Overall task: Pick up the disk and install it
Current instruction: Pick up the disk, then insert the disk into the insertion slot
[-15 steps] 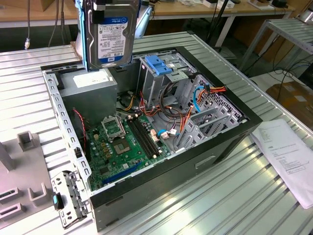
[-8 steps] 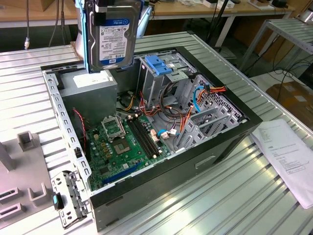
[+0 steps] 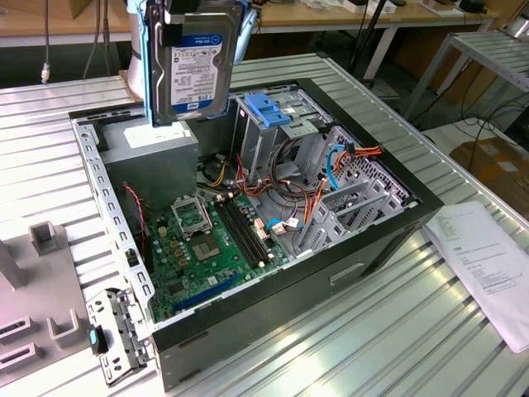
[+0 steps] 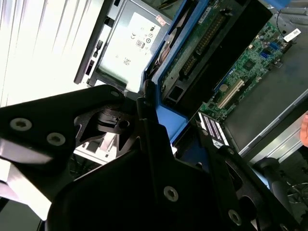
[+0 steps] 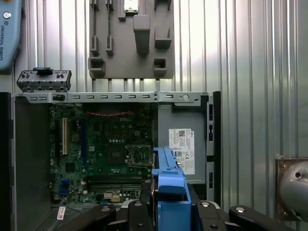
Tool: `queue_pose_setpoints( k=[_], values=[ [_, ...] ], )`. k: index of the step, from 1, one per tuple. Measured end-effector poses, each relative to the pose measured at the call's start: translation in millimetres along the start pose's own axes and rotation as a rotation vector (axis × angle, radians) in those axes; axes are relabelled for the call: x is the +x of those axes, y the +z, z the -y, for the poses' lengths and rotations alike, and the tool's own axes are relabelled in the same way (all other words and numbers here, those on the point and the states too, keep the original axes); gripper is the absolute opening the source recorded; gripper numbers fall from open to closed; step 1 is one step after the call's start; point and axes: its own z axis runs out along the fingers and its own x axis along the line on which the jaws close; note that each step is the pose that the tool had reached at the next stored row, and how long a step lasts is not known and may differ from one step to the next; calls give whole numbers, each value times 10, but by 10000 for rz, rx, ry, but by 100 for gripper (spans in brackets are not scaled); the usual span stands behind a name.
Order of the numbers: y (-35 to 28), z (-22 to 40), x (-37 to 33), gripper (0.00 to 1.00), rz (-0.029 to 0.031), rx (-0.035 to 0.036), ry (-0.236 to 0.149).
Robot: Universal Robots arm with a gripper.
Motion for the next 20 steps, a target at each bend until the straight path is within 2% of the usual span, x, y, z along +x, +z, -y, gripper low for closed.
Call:
queue_pose_setpoints(
  k=[5,20],
  values=[
    [1,12,38,37,1,1,-1],
    [0,13,61,37,-5,1,0]
  ],
)
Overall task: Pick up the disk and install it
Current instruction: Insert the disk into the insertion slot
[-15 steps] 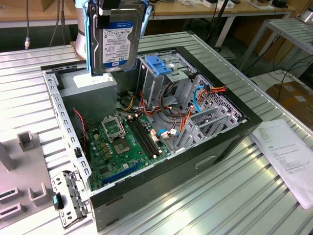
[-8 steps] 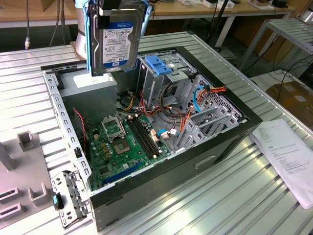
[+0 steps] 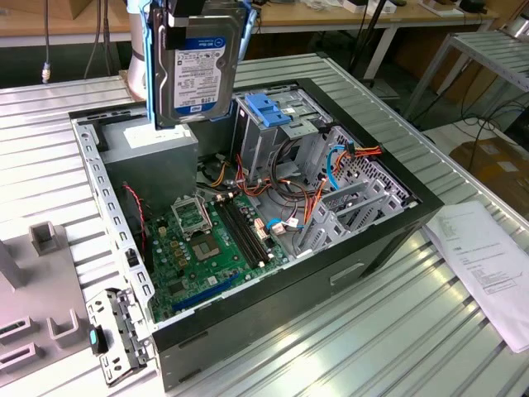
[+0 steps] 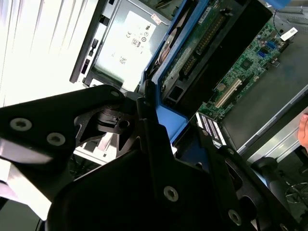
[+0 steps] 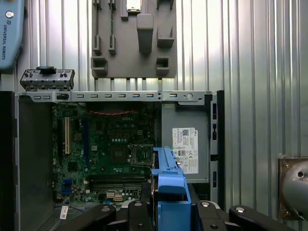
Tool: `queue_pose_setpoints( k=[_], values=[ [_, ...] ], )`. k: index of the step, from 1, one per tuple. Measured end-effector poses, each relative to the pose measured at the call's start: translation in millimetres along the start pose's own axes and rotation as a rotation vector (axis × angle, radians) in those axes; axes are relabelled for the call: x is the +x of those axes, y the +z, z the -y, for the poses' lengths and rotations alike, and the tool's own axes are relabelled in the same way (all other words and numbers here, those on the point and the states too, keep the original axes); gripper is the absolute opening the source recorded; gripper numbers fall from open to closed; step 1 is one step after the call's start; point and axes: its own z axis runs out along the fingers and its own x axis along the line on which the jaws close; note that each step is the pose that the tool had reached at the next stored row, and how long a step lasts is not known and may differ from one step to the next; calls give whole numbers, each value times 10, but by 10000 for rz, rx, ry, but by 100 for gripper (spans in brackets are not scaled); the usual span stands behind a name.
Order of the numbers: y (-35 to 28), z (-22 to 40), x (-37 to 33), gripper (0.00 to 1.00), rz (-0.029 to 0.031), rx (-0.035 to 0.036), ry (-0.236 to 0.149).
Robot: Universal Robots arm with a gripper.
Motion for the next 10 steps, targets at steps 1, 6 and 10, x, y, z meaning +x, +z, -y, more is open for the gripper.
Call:
queue_pose_setpoints(
  k=[1,6,10],
  values=[
    [0,0,7,37,0,1,0],
    [0,2,59,37,-8,1,0],
    [1,5,175,37,-55,3,-1]
  ],
)
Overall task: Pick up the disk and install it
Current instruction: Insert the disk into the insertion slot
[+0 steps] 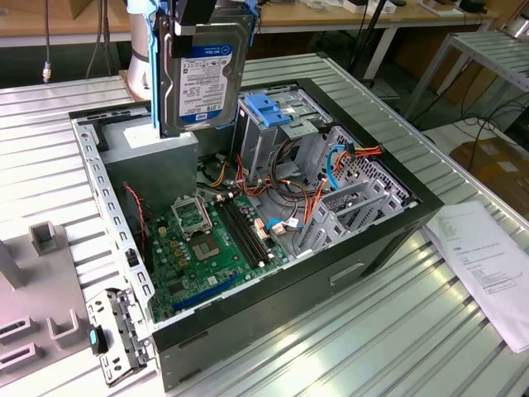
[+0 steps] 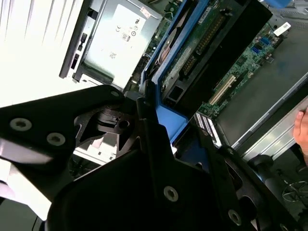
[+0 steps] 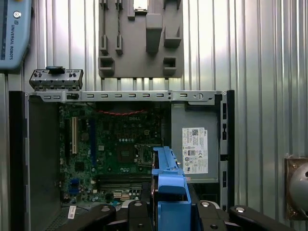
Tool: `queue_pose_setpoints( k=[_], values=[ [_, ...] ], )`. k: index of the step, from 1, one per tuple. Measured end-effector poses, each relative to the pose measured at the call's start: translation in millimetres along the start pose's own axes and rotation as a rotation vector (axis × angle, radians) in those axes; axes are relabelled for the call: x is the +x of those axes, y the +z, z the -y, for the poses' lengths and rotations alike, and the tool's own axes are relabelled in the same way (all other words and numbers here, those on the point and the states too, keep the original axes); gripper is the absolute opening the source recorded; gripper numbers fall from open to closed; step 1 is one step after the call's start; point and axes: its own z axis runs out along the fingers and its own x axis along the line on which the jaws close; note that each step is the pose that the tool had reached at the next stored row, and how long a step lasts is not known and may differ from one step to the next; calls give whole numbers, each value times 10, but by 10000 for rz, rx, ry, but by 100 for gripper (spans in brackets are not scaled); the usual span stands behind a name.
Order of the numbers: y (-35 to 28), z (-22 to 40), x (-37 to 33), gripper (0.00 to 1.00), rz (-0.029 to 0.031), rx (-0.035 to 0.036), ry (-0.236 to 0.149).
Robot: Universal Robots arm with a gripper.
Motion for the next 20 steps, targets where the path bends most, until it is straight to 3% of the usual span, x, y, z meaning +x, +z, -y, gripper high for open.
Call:
queue_pose_setpoints(
  k=[4,9,10,11,12,16,20],
  values=[
    [0,4,182,37,-45,2,2],
    [0,9,367,37,-49,31,1],
    [0,10,400,37,-48,81,0],
    [-2,10,427,37,-44,316,-3],
    [4,23,444,37,-40,365,-4],
    [7,64,504,37,-41,365,-5],
    [14,120,608,37,-41,364,-3]
  ],
)
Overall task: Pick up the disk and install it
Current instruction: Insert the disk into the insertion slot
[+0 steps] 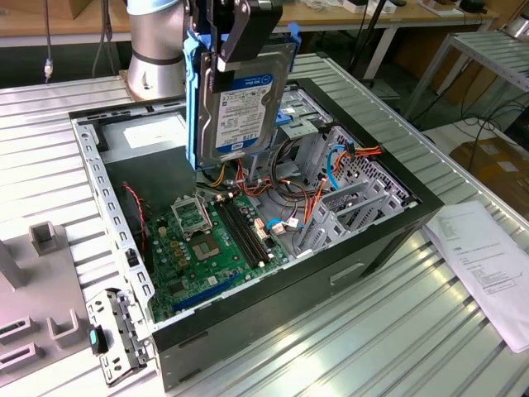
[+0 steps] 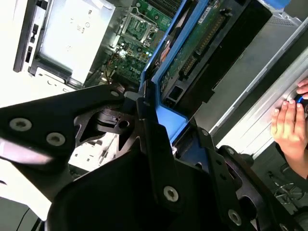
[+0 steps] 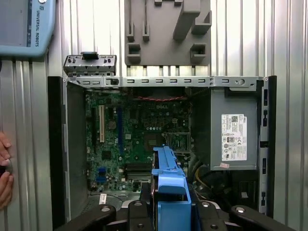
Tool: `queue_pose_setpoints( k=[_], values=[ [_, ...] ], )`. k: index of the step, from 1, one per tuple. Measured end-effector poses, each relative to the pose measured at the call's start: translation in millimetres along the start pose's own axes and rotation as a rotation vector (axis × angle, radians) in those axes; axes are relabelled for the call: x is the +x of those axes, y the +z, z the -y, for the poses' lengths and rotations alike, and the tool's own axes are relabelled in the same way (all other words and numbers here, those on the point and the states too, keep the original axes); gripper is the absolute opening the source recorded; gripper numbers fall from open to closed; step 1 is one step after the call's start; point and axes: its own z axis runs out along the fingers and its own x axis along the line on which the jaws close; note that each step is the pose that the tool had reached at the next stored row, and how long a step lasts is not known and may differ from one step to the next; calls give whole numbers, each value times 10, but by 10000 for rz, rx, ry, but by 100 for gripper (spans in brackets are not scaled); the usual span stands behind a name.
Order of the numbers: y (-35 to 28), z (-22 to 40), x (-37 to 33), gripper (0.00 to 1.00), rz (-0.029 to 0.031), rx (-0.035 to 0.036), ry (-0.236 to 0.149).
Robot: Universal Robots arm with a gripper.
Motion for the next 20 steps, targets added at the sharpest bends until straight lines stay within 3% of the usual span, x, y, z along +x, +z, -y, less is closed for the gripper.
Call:
queue_pose_setpoints(
  k=[6,9,12,13,20],
  values=[
    [15,107,136,37,-1,-6,0],
    [30,207,177,37,0,-53,1],
    [44,356,197,37,-4,-256,3],
    [44,395,206,37,-10,-291,3],
    [54,509,354,37,-3,-293,37]
  ],
)
